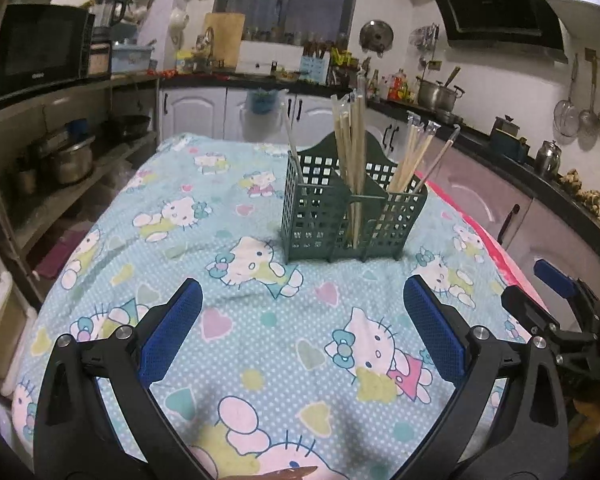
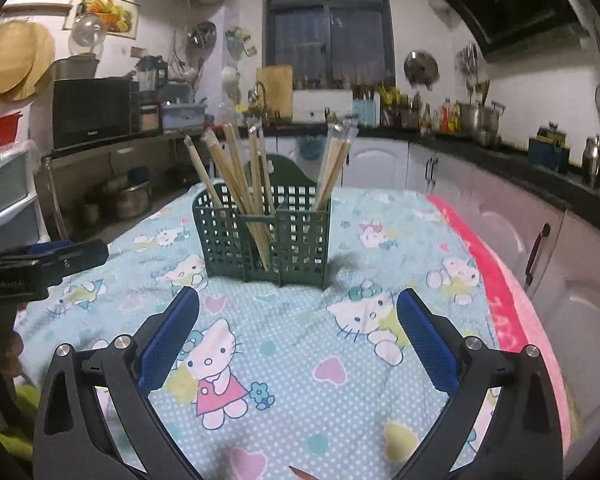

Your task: Organize utensils

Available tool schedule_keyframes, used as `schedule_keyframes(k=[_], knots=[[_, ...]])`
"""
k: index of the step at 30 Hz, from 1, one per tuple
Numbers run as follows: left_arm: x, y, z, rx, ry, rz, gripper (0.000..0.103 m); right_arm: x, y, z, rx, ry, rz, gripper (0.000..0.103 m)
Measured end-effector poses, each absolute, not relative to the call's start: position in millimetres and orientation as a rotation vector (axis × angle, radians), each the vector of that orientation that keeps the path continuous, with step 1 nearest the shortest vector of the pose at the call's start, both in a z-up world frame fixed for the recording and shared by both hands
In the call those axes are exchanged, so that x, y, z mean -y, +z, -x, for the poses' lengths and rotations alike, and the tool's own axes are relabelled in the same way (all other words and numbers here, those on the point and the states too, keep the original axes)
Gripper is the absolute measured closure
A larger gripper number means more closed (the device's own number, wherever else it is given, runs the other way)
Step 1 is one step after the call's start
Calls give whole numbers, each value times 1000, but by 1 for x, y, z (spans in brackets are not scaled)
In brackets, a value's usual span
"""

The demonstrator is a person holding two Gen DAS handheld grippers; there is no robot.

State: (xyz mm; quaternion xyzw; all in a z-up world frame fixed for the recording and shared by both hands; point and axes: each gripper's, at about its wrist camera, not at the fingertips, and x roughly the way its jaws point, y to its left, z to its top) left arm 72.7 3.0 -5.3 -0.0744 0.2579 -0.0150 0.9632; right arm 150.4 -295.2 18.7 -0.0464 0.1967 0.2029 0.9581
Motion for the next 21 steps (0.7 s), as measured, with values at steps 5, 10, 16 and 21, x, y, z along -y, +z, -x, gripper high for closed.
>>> schedule_keyframes(k=[5,10,16,21], knots=[[-1,-6,-69,-464,-32,163,11,299,20,-142,-308,378,78,7],[0,-9,-70,-457,-38,173,11,302,22,-141,-281,376,58,7],[1,-8,-68,-450,-41,169,11,298,23,-142,-300,391,60,7],[2,-7,-68,-444,-42,168,11,296,22,-141,-301,394,64,6]])
